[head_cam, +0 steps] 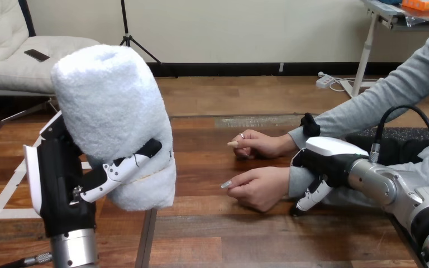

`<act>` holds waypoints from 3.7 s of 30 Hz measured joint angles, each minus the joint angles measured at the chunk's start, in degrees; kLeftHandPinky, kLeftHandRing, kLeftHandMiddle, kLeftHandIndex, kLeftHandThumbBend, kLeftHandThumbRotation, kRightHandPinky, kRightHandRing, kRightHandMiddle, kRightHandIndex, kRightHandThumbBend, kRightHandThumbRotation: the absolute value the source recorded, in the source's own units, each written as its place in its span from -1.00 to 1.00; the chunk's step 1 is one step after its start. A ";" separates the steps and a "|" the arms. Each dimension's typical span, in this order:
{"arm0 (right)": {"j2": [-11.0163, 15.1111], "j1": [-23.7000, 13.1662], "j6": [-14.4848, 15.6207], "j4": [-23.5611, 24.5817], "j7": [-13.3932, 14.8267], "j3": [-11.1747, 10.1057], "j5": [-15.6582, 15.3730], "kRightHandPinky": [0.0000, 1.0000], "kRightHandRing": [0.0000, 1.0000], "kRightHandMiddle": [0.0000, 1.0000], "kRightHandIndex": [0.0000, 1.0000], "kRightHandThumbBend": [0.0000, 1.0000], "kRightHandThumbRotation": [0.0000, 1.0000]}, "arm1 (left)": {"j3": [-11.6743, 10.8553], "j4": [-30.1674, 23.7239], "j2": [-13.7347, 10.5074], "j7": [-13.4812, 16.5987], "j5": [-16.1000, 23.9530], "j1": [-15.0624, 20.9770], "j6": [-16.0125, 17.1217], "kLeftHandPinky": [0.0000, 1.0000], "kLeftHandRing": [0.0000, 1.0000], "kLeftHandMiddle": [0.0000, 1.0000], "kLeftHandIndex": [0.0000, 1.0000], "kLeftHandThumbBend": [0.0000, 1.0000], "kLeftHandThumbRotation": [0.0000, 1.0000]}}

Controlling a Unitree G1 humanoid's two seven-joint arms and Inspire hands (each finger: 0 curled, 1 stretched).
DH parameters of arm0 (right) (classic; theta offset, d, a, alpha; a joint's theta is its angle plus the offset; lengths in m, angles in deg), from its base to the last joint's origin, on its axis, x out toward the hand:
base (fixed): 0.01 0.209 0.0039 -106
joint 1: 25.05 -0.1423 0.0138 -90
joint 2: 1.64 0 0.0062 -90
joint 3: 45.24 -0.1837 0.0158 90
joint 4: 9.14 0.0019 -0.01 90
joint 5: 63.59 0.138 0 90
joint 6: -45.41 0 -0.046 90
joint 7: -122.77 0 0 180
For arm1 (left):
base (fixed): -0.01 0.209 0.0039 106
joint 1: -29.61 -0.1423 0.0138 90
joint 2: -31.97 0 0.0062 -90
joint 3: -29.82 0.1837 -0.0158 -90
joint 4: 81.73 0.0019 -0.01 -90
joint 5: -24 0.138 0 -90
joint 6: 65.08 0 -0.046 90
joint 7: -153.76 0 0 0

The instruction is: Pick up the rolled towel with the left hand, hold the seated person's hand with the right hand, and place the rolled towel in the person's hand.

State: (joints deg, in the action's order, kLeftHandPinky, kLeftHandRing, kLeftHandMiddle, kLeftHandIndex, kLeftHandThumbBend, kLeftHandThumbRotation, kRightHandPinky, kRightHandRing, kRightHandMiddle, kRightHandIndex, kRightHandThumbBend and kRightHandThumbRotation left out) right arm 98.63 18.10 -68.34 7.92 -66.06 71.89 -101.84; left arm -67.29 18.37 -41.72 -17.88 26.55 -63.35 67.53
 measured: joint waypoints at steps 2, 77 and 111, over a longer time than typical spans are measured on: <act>0.00 0.05 -0.40 -0.06 0.00 0.02 0.00 -0.19 -0.10 -0.01 0.05 0.35 -0.56 | -0.13 0.00 0.00 -0.01 0.00 0.00 0.00 -0.41 -0.32 -0.19 -0.13 0.18 -1.00; 0.49 1.49 -6.55 -0.14 1.97 -0.58 3.21 -0.66 -0.58 -0.47 -0.44 -0.06 -0.53 | -0.58 0.01 0.04 -0.56 0.00 0.01 0.02 -0.41 -0.32 -0.18 -0.11 0.17 -1.00; 1.74 1.54 -10.62 -0.13 0.48 -2.14 5.74 -0.69 -0.61 -0.49 -0.49 -0.03 -0.59 | -0.63 1.82 0.01 -0.49 0.28 0.36 0.35 -0.39 -0.32 -0.19 -0.12 0.16 -1.00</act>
State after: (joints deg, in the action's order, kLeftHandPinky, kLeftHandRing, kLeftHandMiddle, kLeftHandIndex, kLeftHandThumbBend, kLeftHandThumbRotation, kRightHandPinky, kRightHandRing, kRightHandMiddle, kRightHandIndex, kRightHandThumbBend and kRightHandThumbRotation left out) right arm 100.37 19.65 -78.96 7.78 -65.58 69.75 -96.10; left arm -67.92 20.19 -41.71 -18.37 26.83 -62.99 67.88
